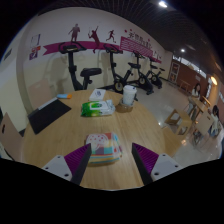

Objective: Fold towel

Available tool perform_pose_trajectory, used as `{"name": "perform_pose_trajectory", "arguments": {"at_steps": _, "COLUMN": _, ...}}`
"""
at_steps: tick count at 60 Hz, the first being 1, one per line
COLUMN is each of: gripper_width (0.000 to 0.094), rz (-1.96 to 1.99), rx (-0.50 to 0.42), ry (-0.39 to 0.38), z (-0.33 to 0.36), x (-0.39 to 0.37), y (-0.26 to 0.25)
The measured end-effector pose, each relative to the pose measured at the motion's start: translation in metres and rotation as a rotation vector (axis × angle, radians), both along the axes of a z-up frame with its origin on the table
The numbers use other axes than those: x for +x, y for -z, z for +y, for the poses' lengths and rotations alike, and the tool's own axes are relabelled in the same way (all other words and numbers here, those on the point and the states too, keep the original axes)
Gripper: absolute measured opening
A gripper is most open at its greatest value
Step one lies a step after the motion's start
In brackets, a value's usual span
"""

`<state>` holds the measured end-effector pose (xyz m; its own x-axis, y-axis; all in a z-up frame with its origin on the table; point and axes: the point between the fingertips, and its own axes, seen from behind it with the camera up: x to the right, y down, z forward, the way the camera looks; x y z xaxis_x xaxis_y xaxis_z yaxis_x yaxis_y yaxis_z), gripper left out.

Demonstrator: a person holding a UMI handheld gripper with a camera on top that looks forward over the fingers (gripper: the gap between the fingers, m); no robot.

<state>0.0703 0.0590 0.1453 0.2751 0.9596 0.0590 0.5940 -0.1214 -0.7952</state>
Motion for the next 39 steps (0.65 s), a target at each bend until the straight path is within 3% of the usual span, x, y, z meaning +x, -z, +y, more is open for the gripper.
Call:
{"name": "perform_pose_trajectory", "arguments": {"at_steps": 17, "gripper_width": 0.0852, "rz": -0.047, "rx": -0.062, "ry": 0.032, "z": -0.049, "x": 0.131, "y": -0.056}}
{"name": "perform_pose_trajectory", "arguments": {"at_steps": 39, "gripper_width": 0.0858, "rz": -0.026, "rx": -0.055, "ry": -0.024, "z": -0.072, "x": 0.146, "y": -0.059}}
